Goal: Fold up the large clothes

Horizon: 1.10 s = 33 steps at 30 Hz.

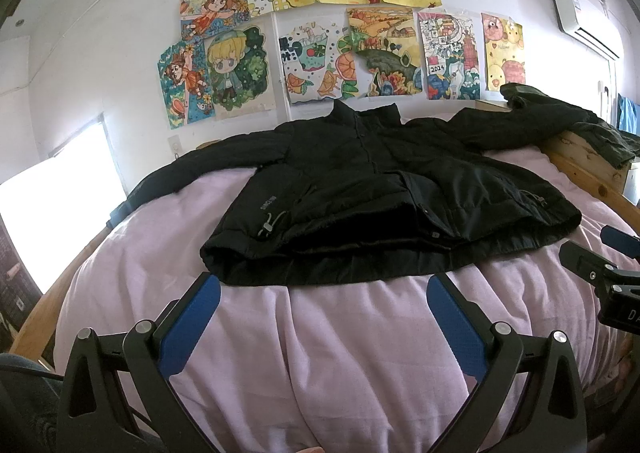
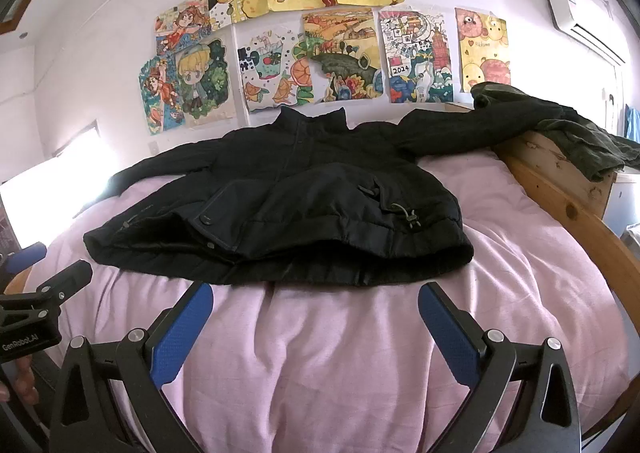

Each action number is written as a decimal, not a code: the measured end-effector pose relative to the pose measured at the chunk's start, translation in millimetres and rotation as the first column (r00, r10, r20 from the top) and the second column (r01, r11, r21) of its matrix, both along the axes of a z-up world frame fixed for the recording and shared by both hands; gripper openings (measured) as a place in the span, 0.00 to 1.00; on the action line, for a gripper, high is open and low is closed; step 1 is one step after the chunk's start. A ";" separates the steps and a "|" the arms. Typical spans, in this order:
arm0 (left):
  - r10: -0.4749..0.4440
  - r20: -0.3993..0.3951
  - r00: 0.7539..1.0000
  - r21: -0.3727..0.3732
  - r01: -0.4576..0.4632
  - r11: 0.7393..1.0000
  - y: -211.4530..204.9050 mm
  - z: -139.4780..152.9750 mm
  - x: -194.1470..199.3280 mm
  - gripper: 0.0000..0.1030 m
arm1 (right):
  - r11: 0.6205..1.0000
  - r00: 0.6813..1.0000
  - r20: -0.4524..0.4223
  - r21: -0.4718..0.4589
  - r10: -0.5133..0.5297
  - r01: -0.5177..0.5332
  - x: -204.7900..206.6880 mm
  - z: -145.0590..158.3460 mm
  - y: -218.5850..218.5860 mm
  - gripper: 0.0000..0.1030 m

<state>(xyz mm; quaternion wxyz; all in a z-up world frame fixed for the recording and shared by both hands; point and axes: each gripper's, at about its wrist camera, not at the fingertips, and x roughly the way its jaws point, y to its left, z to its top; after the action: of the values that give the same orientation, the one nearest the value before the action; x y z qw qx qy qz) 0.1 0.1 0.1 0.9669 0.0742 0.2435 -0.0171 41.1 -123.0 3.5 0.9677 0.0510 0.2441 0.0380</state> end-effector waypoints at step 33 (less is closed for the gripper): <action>0.000 0.002 1.000 0.001 0.000 1.000 -0.1 0.0 -0.1 0.99 | 1.000 1.000 0.001 0.006 -0.006 0.006 0.1 0.3 2.2 1.00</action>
<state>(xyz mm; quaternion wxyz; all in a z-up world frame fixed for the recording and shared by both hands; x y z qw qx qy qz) 0.0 0.0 0.1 0.9671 0.0747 0.2427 -0.0168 41.2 -120.8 3.8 0.9677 0.0544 0.2433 0.0360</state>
